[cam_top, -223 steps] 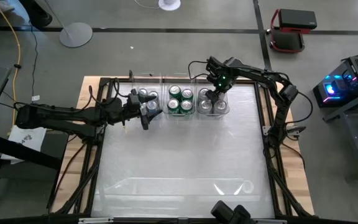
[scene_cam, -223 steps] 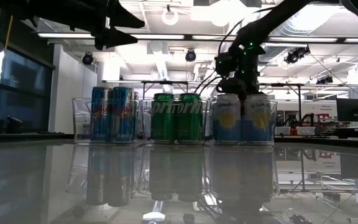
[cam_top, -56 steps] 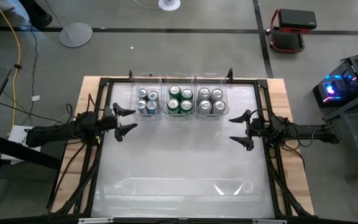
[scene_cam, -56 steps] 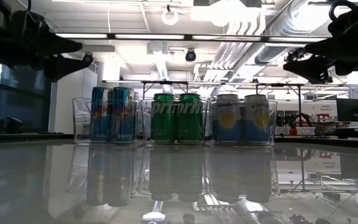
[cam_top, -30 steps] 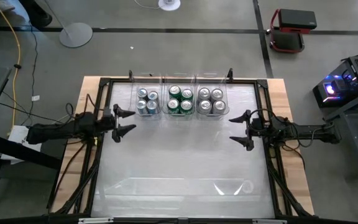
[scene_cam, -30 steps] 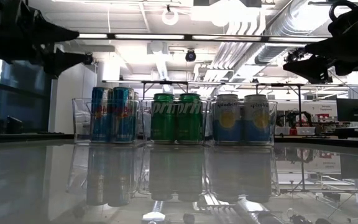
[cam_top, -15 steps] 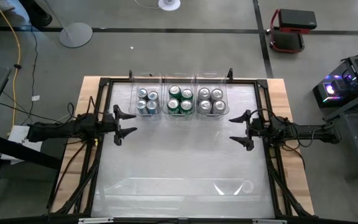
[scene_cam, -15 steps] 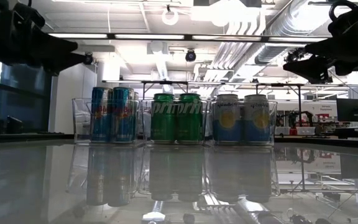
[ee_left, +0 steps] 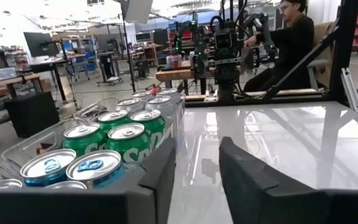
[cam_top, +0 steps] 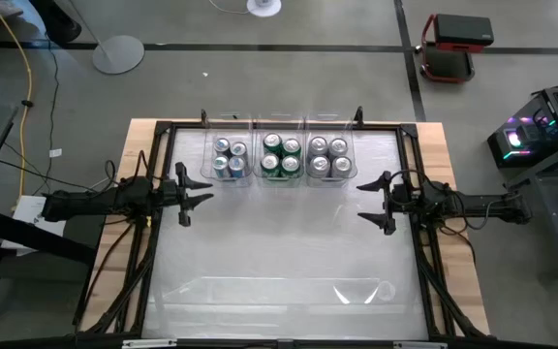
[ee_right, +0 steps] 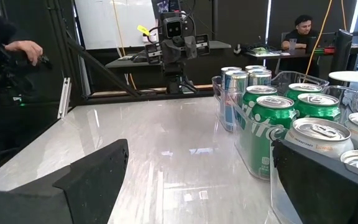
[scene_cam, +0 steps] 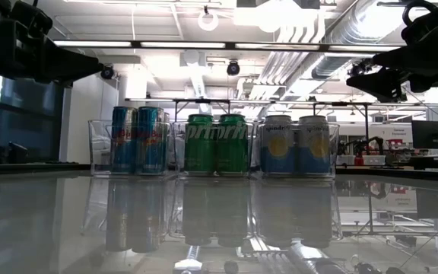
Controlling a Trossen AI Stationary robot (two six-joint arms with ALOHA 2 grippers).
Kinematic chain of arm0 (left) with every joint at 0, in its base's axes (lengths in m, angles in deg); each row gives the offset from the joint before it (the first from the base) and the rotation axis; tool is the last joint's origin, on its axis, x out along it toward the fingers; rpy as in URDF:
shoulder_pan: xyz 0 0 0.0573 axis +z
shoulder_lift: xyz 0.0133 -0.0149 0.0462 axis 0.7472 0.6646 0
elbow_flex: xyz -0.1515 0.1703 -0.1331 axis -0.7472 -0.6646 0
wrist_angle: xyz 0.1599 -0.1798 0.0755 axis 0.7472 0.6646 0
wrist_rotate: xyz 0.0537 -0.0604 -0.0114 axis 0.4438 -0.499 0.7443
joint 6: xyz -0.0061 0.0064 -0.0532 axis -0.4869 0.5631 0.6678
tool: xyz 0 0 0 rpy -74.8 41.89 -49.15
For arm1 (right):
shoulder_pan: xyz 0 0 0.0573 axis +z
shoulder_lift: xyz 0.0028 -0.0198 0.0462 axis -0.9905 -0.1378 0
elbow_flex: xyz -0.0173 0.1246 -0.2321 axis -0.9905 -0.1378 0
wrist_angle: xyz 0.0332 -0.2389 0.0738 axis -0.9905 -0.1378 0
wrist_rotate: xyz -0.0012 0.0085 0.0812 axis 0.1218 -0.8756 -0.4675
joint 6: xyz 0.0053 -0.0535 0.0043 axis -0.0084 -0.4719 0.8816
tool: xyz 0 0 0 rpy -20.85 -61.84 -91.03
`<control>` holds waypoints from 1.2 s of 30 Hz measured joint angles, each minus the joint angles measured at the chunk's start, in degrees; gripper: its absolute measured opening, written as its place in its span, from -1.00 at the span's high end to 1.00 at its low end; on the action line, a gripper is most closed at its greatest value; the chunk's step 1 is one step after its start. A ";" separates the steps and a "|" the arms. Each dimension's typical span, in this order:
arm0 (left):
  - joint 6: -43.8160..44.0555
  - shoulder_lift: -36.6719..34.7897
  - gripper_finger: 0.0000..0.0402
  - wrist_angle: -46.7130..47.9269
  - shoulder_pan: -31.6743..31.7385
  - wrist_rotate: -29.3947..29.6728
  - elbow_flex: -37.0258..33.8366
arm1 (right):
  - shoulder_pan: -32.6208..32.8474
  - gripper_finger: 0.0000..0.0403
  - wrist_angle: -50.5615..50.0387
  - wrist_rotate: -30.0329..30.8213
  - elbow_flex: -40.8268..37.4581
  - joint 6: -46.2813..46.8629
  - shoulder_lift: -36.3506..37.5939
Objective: Sort soda cans
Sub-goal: Return to Home Position
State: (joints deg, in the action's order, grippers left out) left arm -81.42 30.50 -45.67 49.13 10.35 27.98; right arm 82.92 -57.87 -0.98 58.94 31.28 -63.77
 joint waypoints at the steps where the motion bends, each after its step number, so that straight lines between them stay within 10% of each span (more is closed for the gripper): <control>1: -0.43 0.00 0.48 0.00 0.00 0.00 0.00 | 0.02 -0.91 0.00 0.00 0.00 0.00 0.00; 32: 2.44 0.00 0.61 -1.49 -0.62 -0.17 -0.57 | -1.77 -0.91 -0.63 -3.28 0.04 5.76 0.02; 36: 2.44 0.00 0.61 -1.47 -0.70 -0.17 -0.57 | -2.74 -0.88 -0.65 -3.80 0.04 -4.55 0.02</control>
State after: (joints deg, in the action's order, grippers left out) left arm -78.98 30.50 -47.14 48.43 10.18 27.41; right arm 80.18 -58.52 -4.79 58.98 26.72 -63.75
